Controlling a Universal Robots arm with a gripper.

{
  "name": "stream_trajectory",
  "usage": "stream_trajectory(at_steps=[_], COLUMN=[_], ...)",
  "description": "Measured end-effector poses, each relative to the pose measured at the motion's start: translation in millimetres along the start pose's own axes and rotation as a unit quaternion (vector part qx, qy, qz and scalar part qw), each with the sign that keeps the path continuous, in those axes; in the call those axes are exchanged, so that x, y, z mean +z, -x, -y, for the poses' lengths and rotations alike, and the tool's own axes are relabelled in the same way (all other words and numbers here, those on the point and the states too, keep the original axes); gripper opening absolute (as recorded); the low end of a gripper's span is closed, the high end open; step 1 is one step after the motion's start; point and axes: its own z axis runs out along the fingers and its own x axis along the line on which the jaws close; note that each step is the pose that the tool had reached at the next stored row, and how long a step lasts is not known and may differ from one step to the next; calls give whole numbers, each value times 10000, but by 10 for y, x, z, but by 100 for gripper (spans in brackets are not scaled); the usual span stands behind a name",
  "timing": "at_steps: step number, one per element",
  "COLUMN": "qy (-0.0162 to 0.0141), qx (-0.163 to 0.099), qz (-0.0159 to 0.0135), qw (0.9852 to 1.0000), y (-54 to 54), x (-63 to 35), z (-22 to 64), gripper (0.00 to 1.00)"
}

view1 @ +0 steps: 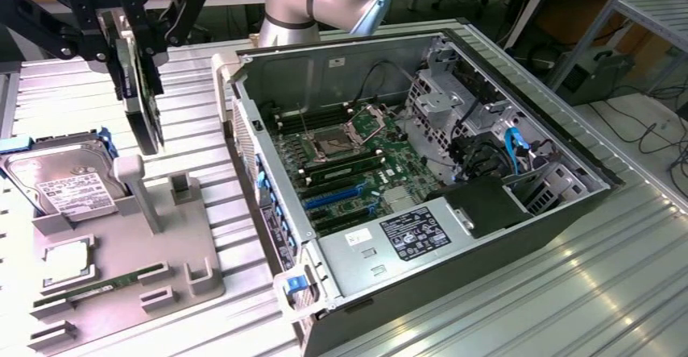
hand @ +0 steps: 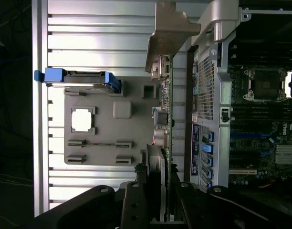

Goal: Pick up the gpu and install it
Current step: 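Pick up the gpu and move the gpu toward the slot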

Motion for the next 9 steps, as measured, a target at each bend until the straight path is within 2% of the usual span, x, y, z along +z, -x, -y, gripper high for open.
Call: stream_trajectory(at_steps=[2, 5, 9], qy=[0, 0, 0], qx=[0, 0, 0], qz=[0, 0, 0], qw=[10000, 10000, 10000], y=[0, 148, 186], x=[0, 2, 2], z=[0, 3, 3], gripper=[27, 27, 27])
